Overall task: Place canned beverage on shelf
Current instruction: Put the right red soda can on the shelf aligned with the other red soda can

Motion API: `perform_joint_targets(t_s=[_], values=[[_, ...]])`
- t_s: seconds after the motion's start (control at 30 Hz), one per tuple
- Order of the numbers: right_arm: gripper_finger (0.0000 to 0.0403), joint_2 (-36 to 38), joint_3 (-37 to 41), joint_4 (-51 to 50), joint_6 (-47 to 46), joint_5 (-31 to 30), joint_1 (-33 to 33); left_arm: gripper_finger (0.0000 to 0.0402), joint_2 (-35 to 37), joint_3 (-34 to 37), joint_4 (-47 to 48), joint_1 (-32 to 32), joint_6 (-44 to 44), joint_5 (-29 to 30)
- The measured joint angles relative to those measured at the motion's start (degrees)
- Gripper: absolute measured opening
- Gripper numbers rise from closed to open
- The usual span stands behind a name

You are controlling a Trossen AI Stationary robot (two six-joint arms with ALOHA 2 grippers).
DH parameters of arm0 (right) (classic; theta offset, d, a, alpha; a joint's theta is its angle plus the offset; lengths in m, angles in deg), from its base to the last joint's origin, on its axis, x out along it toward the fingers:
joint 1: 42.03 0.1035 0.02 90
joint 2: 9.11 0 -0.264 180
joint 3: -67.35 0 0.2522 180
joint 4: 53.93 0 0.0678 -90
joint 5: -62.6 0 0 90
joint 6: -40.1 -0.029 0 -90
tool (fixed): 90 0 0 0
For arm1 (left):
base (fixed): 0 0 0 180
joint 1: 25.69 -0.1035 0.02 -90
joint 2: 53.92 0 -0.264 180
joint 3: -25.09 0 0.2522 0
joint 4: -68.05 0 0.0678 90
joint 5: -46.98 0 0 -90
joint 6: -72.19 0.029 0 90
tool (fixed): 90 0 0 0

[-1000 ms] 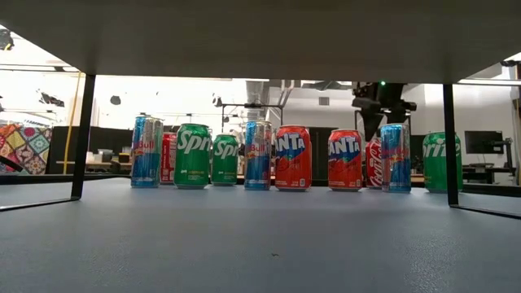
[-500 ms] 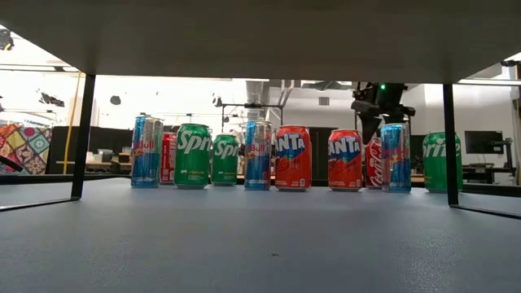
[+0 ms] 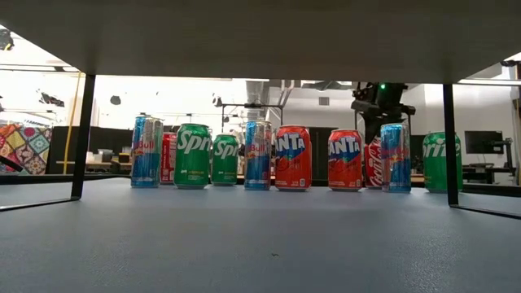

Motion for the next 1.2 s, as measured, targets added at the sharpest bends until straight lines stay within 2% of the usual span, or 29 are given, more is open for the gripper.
perform_joint_targets(t_s=[0.17,0.47,0.87,1.2], values=[[0.02,0.16,-0.06,0.02,-1.18,-0.02,0.02,0.0391,0.0,0.0,0.21,0.0,0.02,0.0],[0.02,-0.1,-3.87,-1.35,-2.66,0.09,0.2,0.0391,0.0,0.0,0.55,0.0,0.02,0.0],[0.0202,0.01,-14.61,-13.44,-2.66,0.73,1.65,0.0391,0.0,0.0,0.48,0.0,0.02,0.0],[0.0203,0.16,-28.78,-24.1,-5.04,0.79,9.0,0.0391,0.02,0.0,0.35,0.0,0.0,-0.02]])
